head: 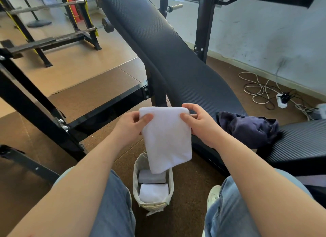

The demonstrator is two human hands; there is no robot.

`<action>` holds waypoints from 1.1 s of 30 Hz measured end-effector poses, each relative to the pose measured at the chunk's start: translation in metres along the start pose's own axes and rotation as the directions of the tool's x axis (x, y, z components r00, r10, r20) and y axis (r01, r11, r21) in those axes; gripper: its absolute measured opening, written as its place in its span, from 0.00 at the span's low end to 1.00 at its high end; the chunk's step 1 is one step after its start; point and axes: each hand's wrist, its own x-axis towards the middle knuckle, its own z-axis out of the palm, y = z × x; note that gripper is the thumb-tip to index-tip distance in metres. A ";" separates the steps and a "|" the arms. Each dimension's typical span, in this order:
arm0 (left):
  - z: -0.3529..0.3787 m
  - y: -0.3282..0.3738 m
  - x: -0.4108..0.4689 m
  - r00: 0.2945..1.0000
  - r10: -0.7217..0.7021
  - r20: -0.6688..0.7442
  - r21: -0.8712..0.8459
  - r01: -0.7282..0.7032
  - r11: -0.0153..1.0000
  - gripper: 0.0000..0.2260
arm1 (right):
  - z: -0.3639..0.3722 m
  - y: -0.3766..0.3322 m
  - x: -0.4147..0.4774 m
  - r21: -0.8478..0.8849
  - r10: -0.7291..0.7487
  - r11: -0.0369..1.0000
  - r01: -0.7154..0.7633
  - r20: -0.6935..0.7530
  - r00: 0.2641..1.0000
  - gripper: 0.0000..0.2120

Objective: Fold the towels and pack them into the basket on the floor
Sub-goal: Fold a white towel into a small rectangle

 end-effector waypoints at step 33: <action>0.006 -0.011 -0.002 0.984 0.156 0.086 0.371 -0.177 0.911 0.26 | 0.004 0.012 0.001 -0.462 -0.142 0.875 0.144 0.041 0.989 0.31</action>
